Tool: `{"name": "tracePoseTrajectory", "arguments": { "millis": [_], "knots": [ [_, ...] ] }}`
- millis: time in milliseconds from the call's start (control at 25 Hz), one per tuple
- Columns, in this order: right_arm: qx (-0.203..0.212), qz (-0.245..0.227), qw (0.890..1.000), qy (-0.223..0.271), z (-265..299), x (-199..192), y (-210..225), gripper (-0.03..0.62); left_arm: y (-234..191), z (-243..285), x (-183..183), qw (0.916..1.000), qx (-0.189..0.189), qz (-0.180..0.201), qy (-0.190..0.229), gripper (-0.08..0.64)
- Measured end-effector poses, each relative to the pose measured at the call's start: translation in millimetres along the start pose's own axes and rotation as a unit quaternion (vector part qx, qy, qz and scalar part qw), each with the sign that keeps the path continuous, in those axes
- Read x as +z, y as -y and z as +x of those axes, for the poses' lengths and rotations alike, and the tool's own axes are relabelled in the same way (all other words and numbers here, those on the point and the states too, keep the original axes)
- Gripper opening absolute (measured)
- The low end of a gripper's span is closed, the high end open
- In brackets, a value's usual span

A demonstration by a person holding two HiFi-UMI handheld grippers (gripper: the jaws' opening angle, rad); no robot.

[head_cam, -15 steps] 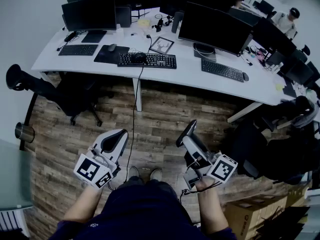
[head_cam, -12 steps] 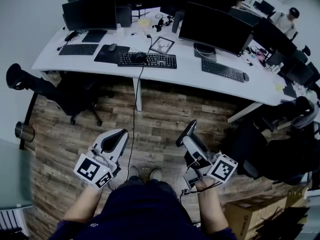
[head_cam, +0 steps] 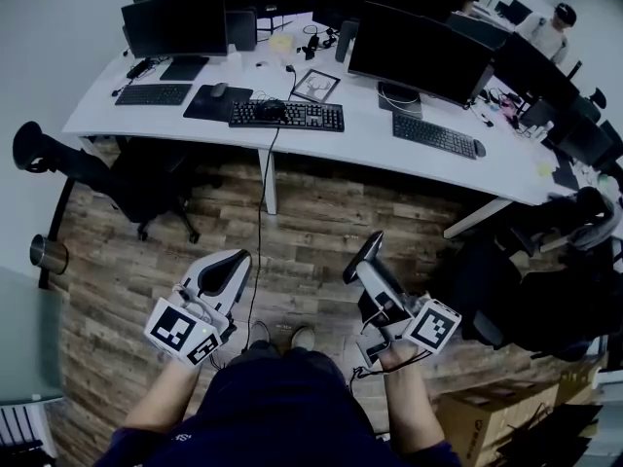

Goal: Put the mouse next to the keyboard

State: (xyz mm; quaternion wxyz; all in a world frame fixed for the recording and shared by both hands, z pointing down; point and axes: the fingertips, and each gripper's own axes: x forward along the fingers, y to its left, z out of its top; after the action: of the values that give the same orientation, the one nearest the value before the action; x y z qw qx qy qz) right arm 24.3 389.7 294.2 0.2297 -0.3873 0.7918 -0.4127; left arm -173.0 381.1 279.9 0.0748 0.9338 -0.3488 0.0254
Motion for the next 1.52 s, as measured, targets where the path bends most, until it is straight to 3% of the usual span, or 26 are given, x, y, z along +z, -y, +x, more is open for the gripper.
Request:
{"name": "tracePoseTrajectory", "arguments": {
  "millis": [880,1520],
  "knots": [
    [-0.004,0.009,1.000,-0.019,-15,23,37,0.258,19,34,-10,0.9997,0.023,-0.002,-0.005,0.037],
    [-0.008,-0.013,1.000,-0.019,-22,52,55,0.256,21,66,-4,0.9995,0.031,0.007,0.001,0.037]
  ]
}}
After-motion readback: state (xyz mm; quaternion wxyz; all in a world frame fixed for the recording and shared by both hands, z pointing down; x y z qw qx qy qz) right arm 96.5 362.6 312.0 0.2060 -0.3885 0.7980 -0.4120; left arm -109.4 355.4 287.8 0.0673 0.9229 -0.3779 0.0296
